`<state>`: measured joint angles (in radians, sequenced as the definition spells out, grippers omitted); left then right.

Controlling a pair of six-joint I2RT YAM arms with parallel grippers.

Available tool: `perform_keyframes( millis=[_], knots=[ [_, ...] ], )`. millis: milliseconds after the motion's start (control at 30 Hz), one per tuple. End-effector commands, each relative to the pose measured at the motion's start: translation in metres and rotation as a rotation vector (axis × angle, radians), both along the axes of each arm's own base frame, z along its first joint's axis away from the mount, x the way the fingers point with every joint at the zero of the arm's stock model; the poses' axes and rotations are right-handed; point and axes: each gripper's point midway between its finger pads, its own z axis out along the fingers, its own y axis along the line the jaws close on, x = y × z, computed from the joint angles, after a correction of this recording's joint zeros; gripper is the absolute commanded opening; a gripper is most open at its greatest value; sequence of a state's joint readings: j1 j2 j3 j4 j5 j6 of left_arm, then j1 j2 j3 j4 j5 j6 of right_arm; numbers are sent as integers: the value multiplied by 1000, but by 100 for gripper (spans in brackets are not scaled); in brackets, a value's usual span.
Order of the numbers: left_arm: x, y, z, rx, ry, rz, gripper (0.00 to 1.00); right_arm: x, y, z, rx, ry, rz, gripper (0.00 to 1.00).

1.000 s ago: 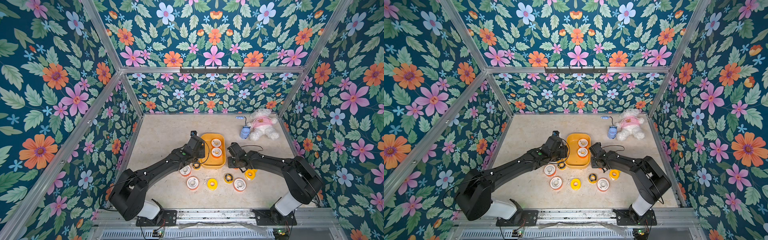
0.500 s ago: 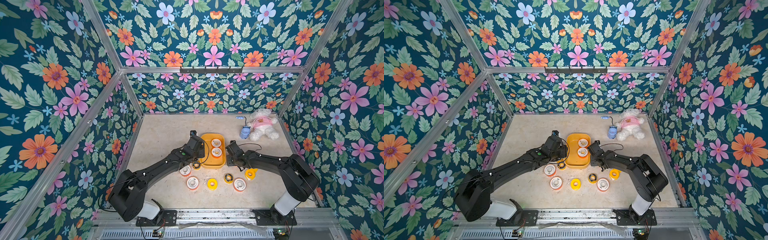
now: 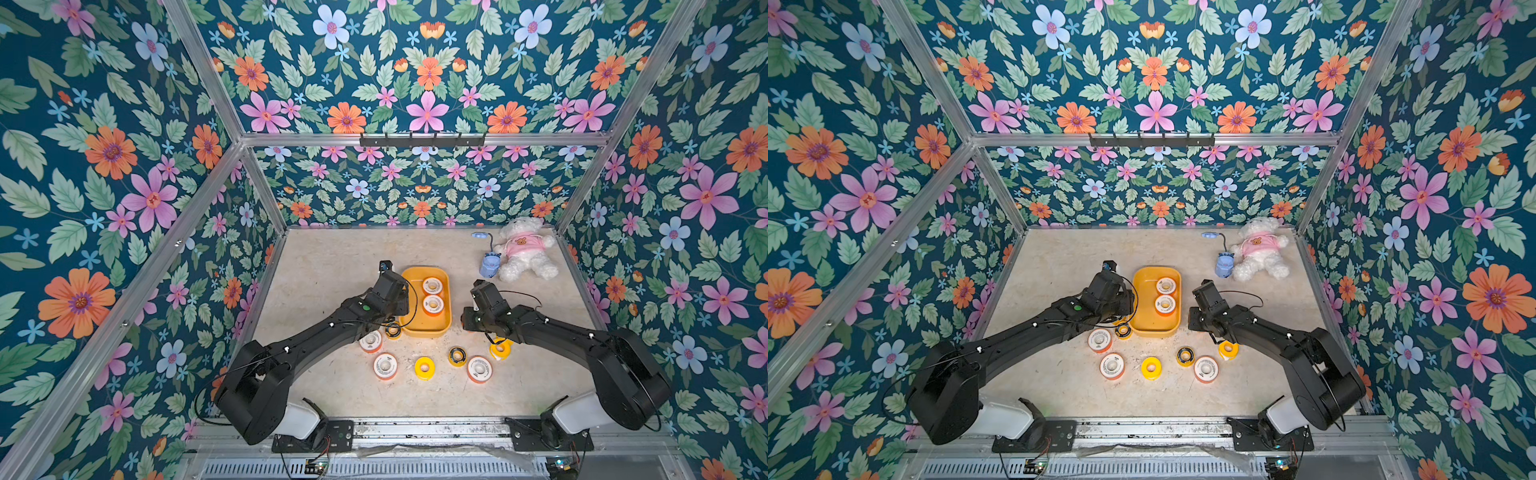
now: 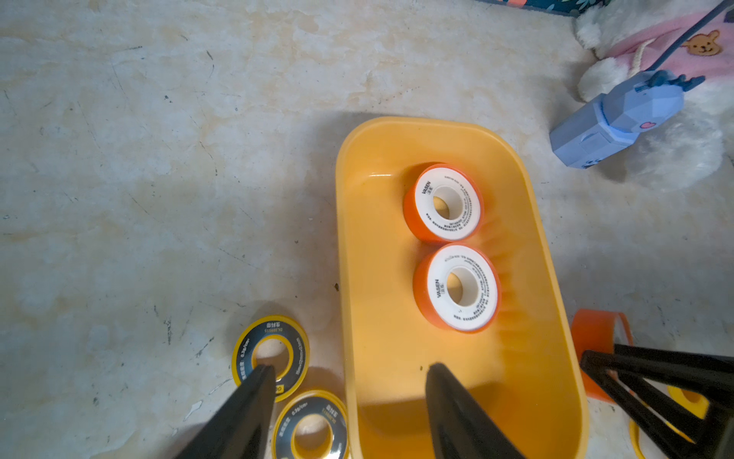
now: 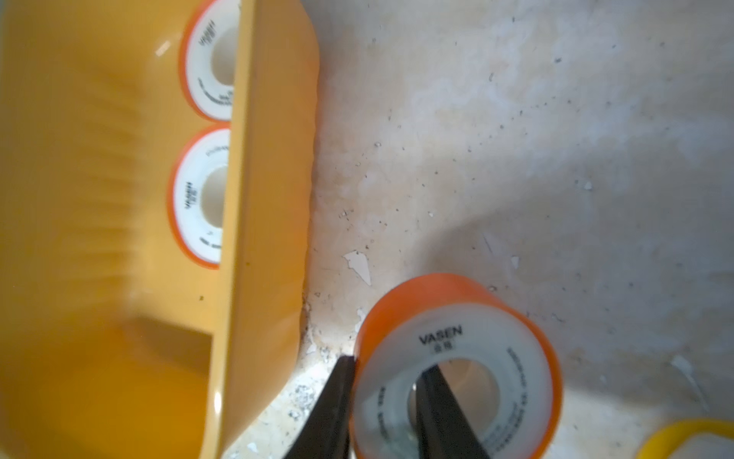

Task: Put the sealing tape into the storage box
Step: Pick up the sealing tape at the center of the board, then place the sealing tape in the storage box.

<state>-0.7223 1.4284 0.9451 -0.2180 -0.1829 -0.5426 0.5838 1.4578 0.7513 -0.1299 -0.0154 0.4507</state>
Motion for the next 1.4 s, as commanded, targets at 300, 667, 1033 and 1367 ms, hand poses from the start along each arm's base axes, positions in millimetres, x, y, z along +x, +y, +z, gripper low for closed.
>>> perform_keyframes(
  millis=[300,667,1033,1367],
  knots=[
    [1,3,5,6,-15,9,66,6,38,84,268,-185,121,22],
    [1,4,4,3,-15,15,66,-3,92,107,269,-232,324,23],
    [-1,7,4,9,-16,22,66,-7,124,60,104,-99,402,22],
    [-1,10,3,14,-18,28,66,-14,126,25,3,-15,422,22]
  ],
)
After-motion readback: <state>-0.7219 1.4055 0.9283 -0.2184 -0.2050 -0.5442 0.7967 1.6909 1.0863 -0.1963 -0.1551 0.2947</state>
